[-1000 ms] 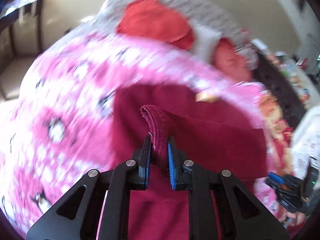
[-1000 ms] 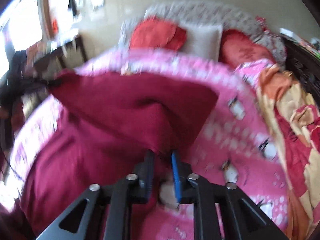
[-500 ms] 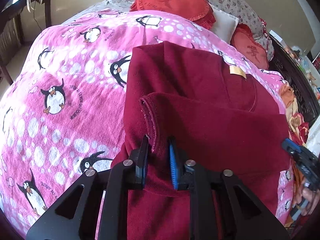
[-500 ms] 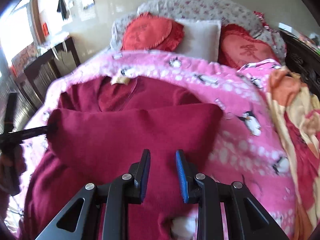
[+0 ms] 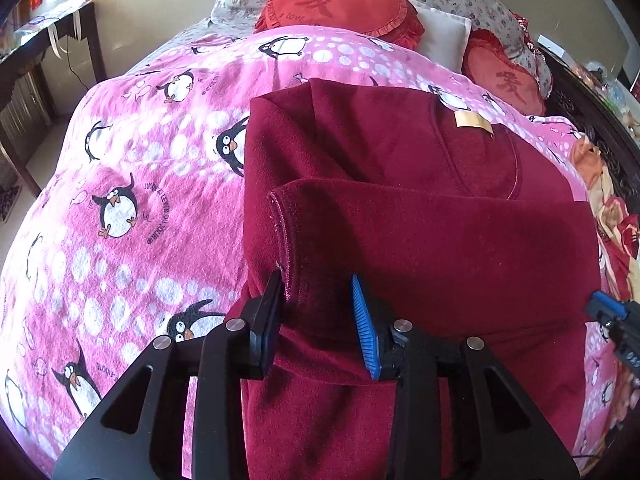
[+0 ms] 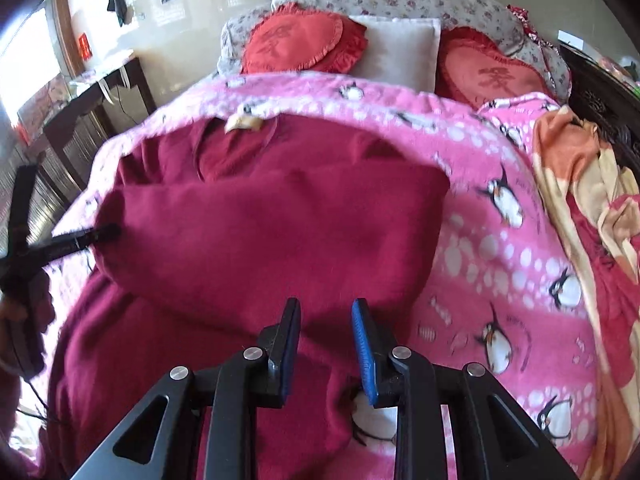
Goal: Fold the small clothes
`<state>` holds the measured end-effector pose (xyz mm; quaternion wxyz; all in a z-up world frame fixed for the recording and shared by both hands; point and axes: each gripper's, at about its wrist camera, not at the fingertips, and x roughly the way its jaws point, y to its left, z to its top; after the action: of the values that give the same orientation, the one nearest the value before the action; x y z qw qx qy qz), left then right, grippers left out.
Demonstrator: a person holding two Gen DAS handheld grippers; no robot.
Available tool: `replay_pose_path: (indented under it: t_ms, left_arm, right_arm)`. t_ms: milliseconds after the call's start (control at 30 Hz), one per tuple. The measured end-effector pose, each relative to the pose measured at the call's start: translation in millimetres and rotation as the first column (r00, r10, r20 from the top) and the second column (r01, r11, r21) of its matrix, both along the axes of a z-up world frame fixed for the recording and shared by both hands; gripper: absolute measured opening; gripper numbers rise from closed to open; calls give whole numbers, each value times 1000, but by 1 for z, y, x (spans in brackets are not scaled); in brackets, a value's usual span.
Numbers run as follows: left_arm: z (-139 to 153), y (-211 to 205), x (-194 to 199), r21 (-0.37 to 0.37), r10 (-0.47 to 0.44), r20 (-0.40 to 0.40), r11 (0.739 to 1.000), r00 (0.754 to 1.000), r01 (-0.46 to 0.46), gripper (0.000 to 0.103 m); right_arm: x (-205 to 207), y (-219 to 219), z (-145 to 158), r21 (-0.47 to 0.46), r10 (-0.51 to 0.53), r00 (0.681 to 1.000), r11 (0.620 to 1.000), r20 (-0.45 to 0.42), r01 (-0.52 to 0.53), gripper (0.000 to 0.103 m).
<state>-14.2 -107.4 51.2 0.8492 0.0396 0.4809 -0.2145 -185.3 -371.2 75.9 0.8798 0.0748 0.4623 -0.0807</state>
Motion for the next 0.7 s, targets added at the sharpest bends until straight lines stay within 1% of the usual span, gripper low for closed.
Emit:
replay_pose_path:
  t_ms: [67, 133, 267, 367, 433, 467, 500, 567, 633, 700]
  left_arm:
    - [2, 0, -3, 12, 2, 7, 1000, 1000, -2, 33]
    - [5, 0, -7, 33, -1, 21, 999, 1000, 0, 33]
    - [10, 6, -14, 43, -8, 33, 999, 999, 7, 33]
    - [12, 8, -18, 50, -9, 45, 999, 999, 6, 33]
    - [11, 10, -20, 47, -5, 38, 999, 999, 3, 33]
    - [9, 11, -20, 47, -3, 34, 999, 999, 2, 33]
    - [7, 10, -20, 53, -3, 28, 999, 1000, 2, 34]
    - [0, 7, -20, 67, -7, 18, 998, 1000, 6, 52]
    - [-8, 7, -19, 70, 6, 9, 998, 1000, -7, 53]
    - [-9, 8, -21, 68, 13, 6, 998, 1000, -14, 54]
  right_arm:
    - [1, 0, -16, -30, -5, 1000, 1000, -30, 4, 25]
    - [0, -1, -22, -35, -9, 1000, 999, -24, 9, 25]
    - [-2, 5, -12, -56, -22, 999, 998, -26, 20, 25]
    - [-9, 7, -4, -39, -28, 999, 999, -16, 27, 25]
    - [-14, 7, -1, -22, -36, 999, 999, -6, 35, 25]
    - [-16, 8, -1, -13, -38, 999, 999, -1, 38, 27]
    - [-18, 8, -1, -7, -39, 999, 999, 2, 39, 31]
    - [-19, 8, -8, -11, -44, 999, 999, -5, 44, 33]
    - [-16, 4, -19, -16, -59, 998, 998, -26, 58, 33]
    - [-14, 2, -23, -5, -70, 997, 998, -17, 70, 34]
